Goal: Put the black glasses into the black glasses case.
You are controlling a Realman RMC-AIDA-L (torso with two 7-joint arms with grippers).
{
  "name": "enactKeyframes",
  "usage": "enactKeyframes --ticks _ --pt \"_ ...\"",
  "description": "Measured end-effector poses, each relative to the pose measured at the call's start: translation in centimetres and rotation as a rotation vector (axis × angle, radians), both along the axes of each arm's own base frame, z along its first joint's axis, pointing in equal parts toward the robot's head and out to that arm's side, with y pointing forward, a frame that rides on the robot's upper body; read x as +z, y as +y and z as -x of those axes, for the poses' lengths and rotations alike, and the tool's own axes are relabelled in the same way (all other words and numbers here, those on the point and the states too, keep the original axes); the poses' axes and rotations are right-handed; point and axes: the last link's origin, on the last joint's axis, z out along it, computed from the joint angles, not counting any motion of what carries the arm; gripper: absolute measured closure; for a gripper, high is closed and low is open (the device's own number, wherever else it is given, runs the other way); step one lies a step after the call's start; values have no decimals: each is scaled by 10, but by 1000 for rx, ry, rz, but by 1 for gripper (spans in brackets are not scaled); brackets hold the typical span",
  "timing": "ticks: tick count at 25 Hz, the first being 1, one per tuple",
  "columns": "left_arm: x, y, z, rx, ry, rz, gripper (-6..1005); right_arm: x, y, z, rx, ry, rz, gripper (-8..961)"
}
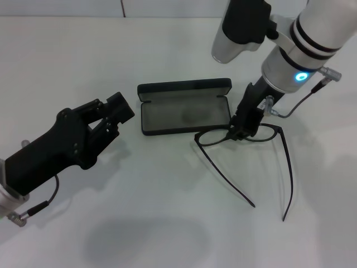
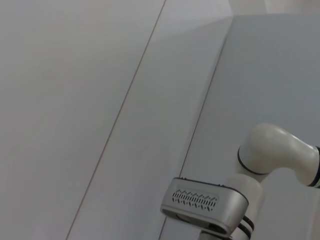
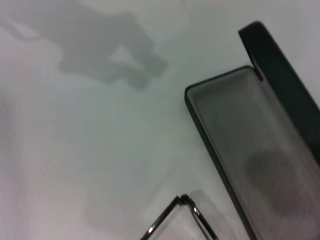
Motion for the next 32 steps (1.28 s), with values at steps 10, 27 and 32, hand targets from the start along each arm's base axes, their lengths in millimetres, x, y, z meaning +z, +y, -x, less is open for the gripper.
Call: enactKeyframes --ticks 10,27,32 --pt "0 0 0 0 -1 0 797 -1 0 -6 0 -4 -9 720" --pt "-2 -1 1 6 -3 1 806 -3 0 -12 1 14 -23 893" --pt "-2 -2 0 0 -7 4 809 0 -7 -11 27 55 -15 894"
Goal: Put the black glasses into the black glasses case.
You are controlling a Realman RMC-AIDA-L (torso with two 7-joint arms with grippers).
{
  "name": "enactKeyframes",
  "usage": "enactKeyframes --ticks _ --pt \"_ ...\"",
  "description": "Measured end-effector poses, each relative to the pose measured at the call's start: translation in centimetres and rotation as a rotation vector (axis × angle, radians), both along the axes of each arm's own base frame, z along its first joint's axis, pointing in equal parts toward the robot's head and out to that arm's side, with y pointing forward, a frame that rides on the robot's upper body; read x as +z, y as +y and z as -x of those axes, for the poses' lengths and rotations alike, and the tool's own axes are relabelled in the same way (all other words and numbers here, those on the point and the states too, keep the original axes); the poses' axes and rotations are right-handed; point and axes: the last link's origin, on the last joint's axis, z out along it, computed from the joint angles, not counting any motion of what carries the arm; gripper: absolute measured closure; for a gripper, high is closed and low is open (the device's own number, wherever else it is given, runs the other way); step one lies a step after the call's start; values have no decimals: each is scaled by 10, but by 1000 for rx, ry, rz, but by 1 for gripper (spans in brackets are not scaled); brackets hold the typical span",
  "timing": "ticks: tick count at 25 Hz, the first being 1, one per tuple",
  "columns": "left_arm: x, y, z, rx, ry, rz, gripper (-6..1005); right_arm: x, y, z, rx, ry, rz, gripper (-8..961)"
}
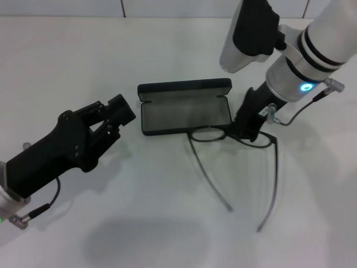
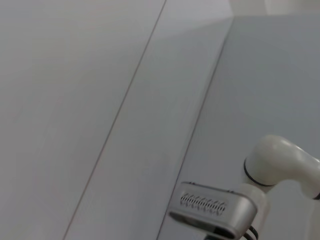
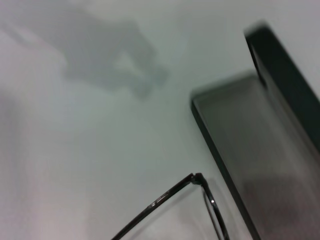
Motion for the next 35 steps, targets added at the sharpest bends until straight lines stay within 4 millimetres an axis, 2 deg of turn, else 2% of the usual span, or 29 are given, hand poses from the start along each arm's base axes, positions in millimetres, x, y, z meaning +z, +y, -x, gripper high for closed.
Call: enactKeyframes --ticks 6,13,20,22,30,35 --pt "7 -11 -4 -61 -39 -8 812 15 -22 10 64 212 4 895" --pt "11 -5 -17 -142 -69 -35 816 55 -33 -19 81 562 -78 894" --pt "4 13 -53 -360 -75 60 820 89 -57 -32 199 958 -116 892" --pt "-1 15 -61 -401 -71 90 821 93 -60 -32 202 1020 -107 892" --pt "-15 18 -76 -462 -82 143 975 89 -58 -31 183 1055 -61 891" --pt "-20 21 -77 -447 -83 142 970 80 -56 -23 175 1070 -11 890"
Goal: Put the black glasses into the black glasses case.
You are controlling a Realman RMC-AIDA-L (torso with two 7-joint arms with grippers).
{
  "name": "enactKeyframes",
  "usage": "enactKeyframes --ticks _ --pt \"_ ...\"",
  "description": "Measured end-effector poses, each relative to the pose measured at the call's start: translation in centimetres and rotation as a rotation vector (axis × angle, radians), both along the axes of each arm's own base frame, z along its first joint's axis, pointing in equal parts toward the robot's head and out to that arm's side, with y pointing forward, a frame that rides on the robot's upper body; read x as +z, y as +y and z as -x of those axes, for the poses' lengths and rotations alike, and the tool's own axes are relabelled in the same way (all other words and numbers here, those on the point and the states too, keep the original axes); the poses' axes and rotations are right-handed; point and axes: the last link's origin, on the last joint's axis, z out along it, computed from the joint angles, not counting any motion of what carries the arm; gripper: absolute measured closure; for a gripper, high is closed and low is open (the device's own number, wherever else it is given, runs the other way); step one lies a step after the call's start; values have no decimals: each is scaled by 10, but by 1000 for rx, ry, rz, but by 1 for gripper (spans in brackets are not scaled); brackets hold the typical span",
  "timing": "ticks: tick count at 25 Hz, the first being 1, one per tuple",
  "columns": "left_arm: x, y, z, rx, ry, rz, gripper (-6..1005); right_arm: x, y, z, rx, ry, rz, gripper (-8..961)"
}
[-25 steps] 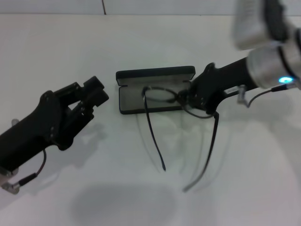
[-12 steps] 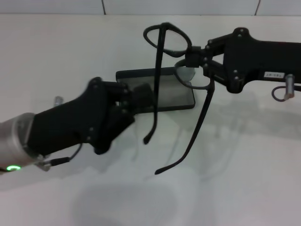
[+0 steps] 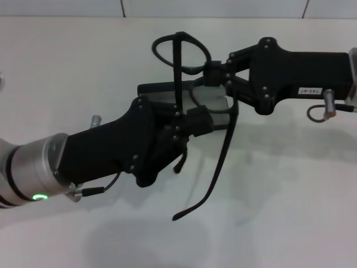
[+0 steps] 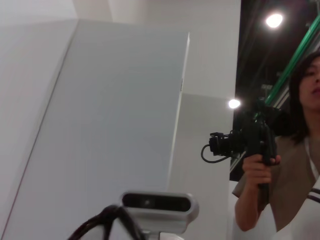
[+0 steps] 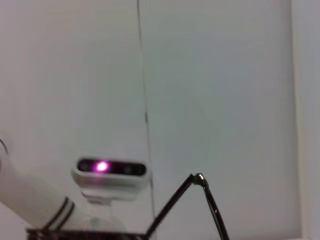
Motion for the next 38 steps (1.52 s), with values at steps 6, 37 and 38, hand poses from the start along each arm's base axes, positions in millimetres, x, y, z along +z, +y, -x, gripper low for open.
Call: enactKeyframes --ticks 6,37,38 --pt "-3 4 3 42 19 -13 968 -2 0 4 -4 64 32 889" --pt "-9 10 -2 18 64 9 967 -4 0 2 1 88 66 885" --pt "-9 10 -2 17 64 9 967 -4 0 2 3 89 66 885"
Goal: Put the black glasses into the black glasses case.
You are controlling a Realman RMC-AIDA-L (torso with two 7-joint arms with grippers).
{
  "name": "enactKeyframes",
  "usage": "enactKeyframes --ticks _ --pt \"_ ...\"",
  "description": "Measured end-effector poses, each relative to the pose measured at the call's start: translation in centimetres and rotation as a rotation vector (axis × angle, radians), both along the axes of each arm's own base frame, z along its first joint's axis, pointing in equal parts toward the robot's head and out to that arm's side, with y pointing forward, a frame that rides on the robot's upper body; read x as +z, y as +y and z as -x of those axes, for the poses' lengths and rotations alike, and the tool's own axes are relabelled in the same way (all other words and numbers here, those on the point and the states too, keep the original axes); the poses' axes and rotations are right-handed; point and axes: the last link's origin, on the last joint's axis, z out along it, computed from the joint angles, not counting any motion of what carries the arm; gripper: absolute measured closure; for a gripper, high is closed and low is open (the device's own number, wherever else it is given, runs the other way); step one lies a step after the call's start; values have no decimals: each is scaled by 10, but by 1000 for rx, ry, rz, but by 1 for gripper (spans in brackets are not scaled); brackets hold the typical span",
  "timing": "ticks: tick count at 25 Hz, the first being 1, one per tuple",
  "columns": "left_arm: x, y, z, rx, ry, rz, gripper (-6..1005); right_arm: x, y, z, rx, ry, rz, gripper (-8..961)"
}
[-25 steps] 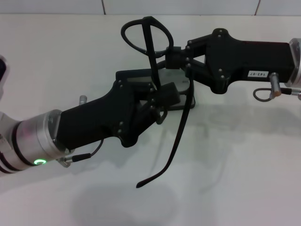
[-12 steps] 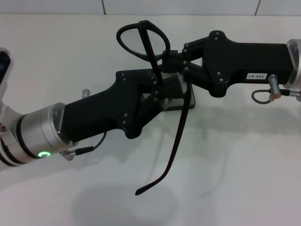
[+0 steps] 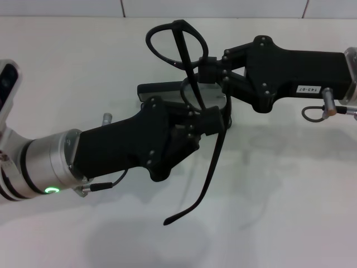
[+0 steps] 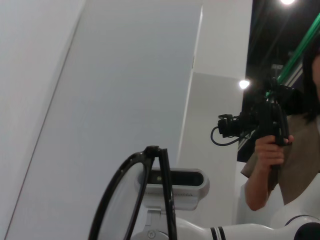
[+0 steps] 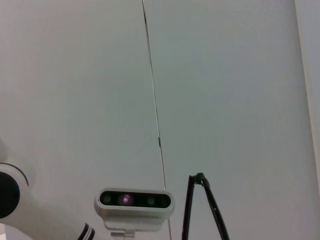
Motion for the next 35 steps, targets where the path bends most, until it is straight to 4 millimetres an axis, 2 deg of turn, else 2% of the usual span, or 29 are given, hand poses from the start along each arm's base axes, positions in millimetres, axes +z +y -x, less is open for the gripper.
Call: enactKeyframes --ticks 12,29,35 --pt "-2 3 3 47 0 -21 967 1 -9 2 38 26 40 883" --pt "-2 3 4 54 2 -21 966 3 -10 -1 31 50 36 881" --pt "-2 1 4 42 2 -13 966 15 -5 -9 -7 98 -7 880"
